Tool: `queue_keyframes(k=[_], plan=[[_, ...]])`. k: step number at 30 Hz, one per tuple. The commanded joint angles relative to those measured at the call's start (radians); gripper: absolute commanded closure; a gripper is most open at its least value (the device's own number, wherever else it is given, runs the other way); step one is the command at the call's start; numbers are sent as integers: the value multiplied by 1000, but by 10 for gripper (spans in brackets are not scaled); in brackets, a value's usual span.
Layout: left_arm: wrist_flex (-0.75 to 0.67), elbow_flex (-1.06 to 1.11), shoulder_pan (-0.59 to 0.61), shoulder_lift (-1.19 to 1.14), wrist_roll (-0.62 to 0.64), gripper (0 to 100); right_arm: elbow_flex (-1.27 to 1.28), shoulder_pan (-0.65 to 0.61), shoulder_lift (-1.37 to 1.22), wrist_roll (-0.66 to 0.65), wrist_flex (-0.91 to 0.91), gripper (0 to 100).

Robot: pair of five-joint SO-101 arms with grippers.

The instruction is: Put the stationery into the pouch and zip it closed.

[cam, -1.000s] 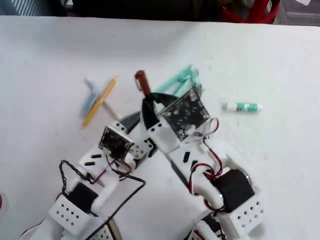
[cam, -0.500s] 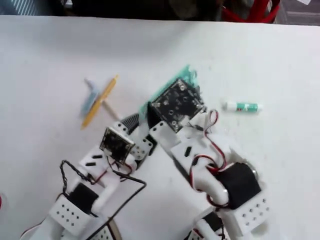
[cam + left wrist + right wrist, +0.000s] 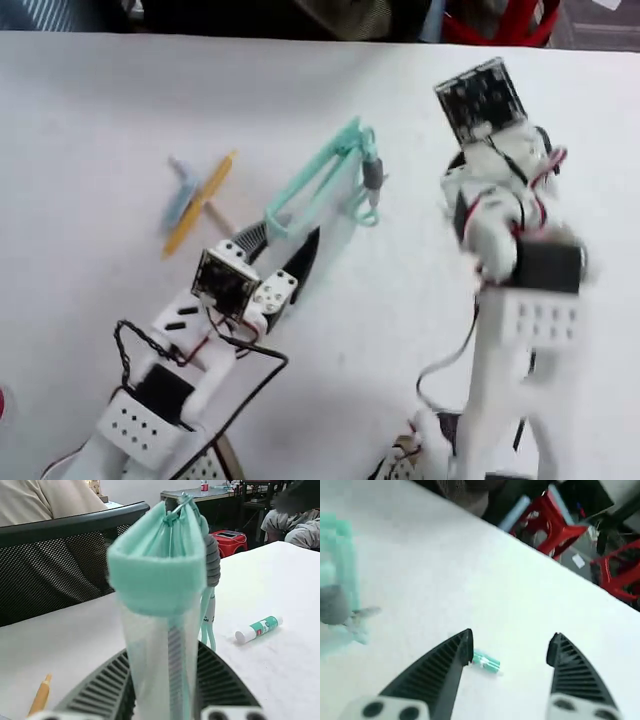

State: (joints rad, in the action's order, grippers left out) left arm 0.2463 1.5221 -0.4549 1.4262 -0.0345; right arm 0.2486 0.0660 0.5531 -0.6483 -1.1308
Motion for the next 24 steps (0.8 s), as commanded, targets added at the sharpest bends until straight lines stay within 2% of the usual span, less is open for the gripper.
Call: queue_keyframes(k=[1, 4, 6, 12, 15, 24], plan=[[-23, -11, 12, 15, 3, 868, -9, 30, -272, -298, 41, 765], [-23, -11, 12, 15, 3, 868, -38, 42, -466, -506, 67, 763], [-21, -9, 12, 15, 3, 868, -109, 71, -582, -574, 68, 763], [-21, -9, 12, 12, 3, 868, -405, 153, -900, -601, 18, 762], [-21, -9, 12, 12, 3, 868, -535, 153, -1052, -697, -79, 762], [-29, 8, 10, 15, 2, 868, -996, 156, -1422, -761, -326, 765]])
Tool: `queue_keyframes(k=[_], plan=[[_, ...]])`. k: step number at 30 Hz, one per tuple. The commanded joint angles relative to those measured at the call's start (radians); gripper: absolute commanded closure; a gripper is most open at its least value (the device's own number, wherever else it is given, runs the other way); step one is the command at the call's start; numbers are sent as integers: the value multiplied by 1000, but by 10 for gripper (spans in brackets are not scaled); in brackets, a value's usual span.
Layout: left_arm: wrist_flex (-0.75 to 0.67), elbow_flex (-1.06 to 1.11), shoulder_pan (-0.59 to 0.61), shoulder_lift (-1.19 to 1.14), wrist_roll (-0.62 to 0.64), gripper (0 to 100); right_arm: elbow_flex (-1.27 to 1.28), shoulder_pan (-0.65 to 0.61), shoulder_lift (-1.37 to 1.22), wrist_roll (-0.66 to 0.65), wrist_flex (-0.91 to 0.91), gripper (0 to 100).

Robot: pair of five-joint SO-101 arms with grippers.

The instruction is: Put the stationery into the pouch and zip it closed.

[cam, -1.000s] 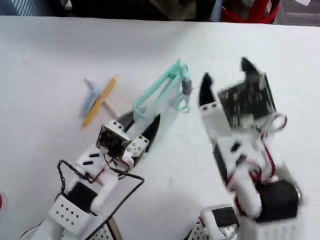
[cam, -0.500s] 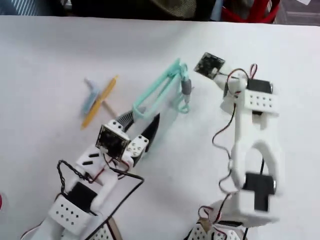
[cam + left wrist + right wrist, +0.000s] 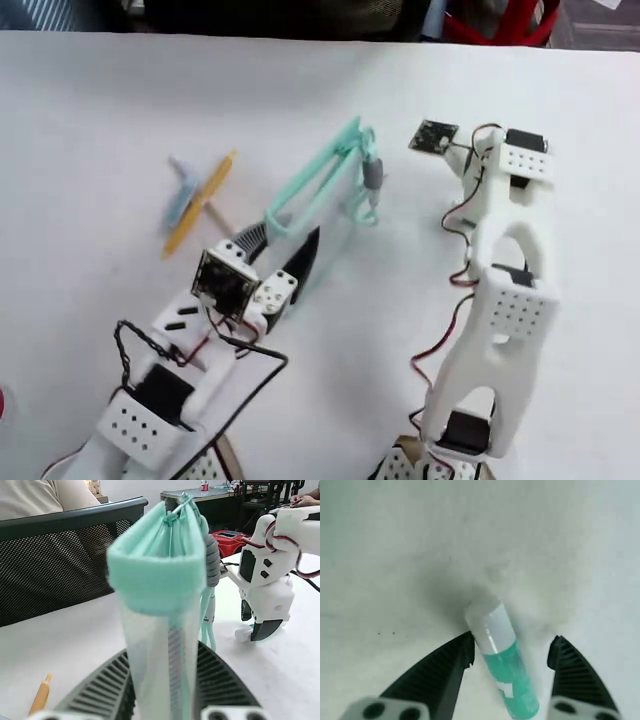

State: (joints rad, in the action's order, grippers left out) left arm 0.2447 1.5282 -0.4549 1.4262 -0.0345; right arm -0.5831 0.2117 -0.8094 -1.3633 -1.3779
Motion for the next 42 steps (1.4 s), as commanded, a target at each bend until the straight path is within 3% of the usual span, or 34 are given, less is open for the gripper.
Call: queue_keyframes(k=[1, 3, 6, 7, 9, 11, 16, 24, 28, 33, 37, 42], plan=[[-29, 5, 7, 15, 2, 868, -207, 10, -94, -60, -102, 767], [-29, 6, 4, 15, 2, 868, -285, 16, -162, -63, -130, 806], [-29, 8, 4, 15, 2, 868, -390, 21, -236, -61, -156, 980], [-29, 8, 4, 15, 2, 868, -422, 27, -249, -58, -176, 989], [-29, 8, 2, 15, 2, 868, -497, 33, -255, -57, -246, 954], [-29, 6, 2, 15, 2, 867, -603, 33, -236, -40, -340, 986], [-29, 5, 2, 16, 2, 867, -799, 48, -65, 230, -349, 981], [-29, 5, 2, 16, 2, 865, -548, 19, 409, 364, -349, 981], [-29, 6, 2, 16, 2, 865, -196, -81, 753, 373, -349, 981], [-29, 11, 2, 16, 2, 865, 236, -352, 1270, 387, -343, 980], [-25, 12, 2, 13, 2, 865, 261, -618, 1529, 666, -268, 981], [-21, 12, 2, 12, 5, 863, 213, -719, 1495, 1028, -88, 981]])
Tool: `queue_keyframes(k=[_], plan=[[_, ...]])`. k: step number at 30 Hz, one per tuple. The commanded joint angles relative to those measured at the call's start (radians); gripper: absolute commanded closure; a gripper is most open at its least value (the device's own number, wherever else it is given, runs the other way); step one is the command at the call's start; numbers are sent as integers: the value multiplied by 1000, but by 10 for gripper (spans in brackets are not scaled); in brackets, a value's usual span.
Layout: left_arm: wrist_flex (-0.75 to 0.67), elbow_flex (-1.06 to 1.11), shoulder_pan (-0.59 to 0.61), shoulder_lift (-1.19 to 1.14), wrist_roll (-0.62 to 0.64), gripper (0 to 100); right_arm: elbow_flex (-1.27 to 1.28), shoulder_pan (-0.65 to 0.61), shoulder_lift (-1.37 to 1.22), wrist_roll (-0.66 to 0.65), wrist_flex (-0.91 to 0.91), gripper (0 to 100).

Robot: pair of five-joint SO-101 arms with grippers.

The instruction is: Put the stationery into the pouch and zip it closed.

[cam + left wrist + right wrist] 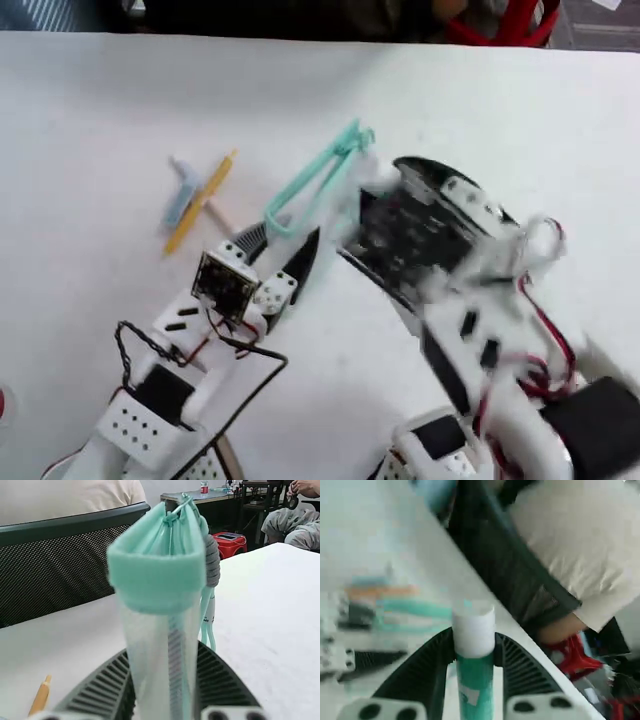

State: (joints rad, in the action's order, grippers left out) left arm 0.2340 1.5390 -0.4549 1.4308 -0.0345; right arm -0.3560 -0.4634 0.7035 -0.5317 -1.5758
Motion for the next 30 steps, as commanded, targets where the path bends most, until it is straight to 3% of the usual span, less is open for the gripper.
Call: queue_keyframes(k=[1, 5, 18, 30], plan=[[-9, 2, 2, 7, 5, 863, -14, -67, -42, 256, 150, 981], [2, 2, 2, 5, 6, 802, -14, -160, -133, 400, 286, 981], [26, -3, 2, 10, 6, 789, 3, -140, -249, 404, 214, 981], [26, -6, 10, 10, 6, 789, 348, -131, -174, 408, 463, 981]])
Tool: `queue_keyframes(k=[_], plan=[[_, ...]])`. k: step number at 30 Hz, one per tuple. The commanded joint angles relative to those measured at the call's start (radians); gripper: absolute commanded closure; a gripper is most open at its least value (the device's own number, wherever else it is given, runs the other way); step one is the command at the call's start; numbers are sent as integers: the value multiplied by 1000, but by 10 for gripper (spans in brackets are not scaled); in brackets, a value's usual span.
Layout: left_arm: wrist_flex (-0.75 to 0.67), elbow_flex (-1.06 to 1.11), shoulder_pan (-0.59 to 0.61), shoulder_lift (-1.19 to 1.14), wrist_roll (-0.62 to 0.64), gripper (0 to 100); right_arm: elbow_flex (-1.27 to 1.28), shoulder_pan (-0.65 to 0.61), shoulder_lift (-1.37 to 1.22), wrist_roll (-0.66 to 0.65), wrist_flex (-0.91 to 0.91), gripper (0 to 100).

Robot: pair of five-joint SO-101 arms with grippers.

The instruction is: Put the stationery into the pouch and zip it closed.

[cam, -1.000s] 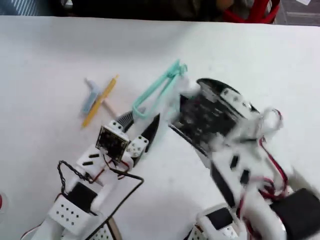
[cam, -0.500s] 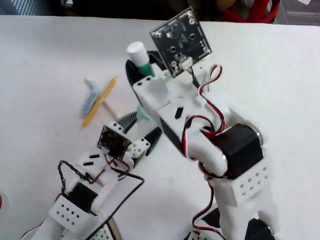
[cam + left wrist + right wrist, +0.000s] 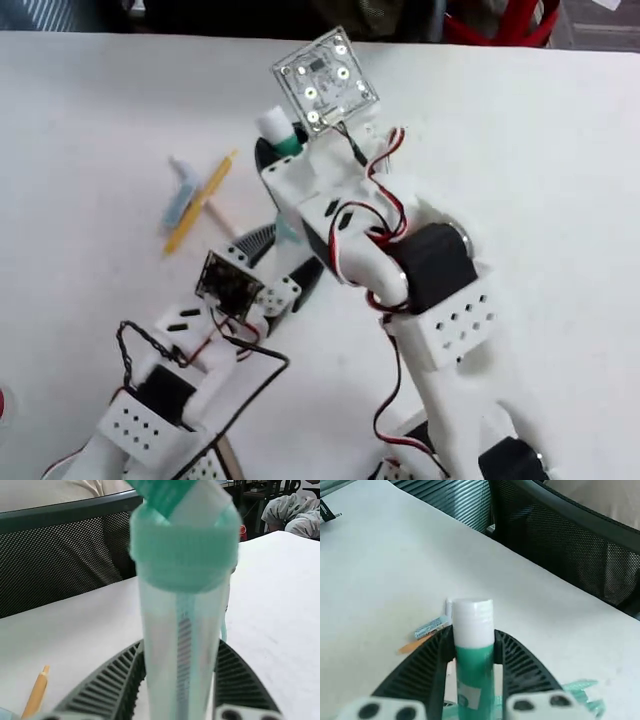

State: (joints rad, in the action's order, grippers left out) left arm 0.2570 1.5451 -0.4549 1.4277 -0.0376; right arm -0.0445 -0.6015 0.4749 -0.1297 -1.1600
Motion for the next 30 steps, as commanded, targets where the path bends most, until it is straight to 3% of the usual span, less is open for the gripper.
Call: queue_keyframes(k=[1, 14, 21, 30], plan=[[3, -12, 10, 13, 9, 789, 60, 7, 73, 8, 61, 981], [2, -12, 15, 13, 11, 789, 427, 4, 208, 11, 449, 981], [-37, -6, 48, 10, 14, 789, 440, -24, 243, 34, 549, 981], [-40, -6, 53, 8, 14, 789, 448, -44, 334, 31, 535, 981]])
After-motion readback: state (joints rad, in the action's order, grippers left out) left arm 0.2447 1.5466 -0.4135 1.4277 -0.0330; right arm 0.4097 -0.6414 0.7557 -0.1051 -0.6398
